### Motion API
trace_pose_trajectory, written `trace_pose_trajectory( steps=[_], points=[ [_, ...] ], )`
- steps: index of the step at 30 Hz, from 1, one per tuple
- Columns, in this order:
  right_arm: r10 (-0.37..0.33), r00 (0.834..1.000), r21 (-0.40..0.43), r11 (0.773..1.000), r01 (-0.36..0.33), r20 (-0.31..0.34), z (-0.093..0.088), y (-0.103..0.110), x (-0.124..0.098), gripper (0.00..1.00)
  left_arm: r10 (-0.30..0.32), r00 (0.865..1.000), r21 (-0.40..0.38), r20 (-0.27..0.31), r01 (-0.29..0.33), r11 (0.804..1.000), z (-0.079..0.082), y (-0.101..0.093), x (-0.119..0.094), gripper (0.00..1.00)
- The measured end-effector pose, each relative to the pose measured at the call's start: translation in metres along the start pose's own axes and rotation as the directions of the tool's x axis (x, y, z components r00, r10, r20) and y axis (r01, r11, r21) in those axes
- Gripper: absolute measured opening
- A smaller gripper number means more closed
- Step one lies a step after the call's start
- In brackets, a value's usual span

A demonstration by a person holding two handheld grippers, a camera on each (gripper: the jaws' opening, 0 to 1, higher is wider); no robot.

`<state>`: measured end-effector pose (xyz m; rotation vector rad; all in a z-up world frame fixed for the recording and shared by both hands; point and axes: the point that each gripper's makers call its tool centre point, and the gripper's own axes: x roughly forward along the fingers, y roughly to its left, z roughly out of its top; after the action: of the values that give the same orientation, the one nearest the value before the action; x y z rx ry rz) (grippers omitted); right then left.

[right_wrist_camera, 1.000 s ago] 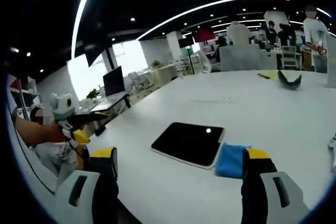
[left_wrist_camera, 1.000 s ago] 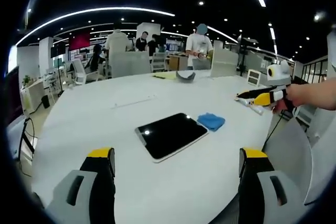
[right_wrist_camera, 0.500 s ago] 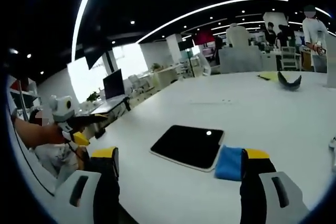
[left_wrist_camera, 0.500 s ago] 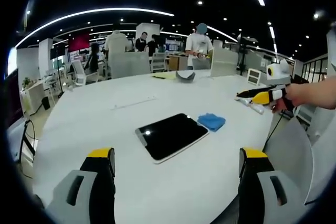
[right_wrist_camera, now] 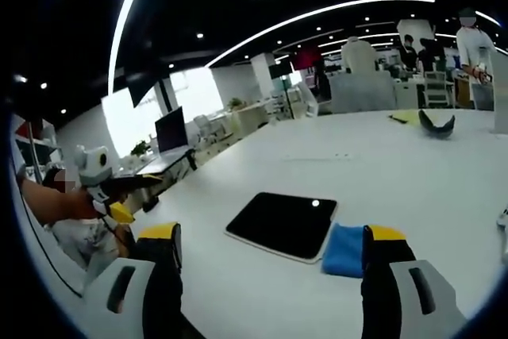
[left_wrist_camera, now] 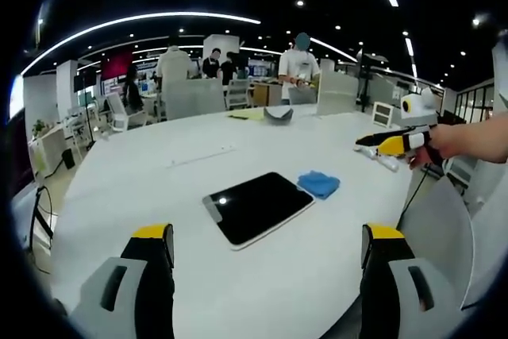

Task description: Wipe the mirror surface with the cleaning cloth until all visible marks leave the cleaned area.

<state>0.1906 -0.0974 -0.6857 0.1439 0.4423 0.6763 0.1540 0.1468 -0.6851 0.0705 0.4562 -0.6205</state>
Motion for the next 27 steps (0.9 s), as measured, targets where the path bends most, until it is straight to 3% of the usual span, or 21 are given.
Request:
trace_pose_trajectory(
  steps=[8, 19, 27],
  points=[
    [-0.001, 1.0, 0.025, 1.0, 0.0, 0.007, -0.002, -0.001, 0.001, 0.92, 0.003, 1.0, 0.009, 0.001, -0.003, 1.0, 0.004, 0.001, 0.001, 0.99],
    [0.003, 1.0, 0.0, 1.0, -0.003, 0.004, -0.002, -0.005, 0.007, 0.88, 0.006, 1.0, 0.01, -0.004, -0.006, 1.0, 0.004, 0.002, 0.002, 0.99],
    [-0.007, 1.0, -0.02, 1.0, 0.006, -0.006, 0.001, -0.019, 0.013, 0.84, 0.016, 1.0, -0.005, 0.009, -0.016, 1.0, 0.005, -0.002, 0.002, 0.99]
  ],
)
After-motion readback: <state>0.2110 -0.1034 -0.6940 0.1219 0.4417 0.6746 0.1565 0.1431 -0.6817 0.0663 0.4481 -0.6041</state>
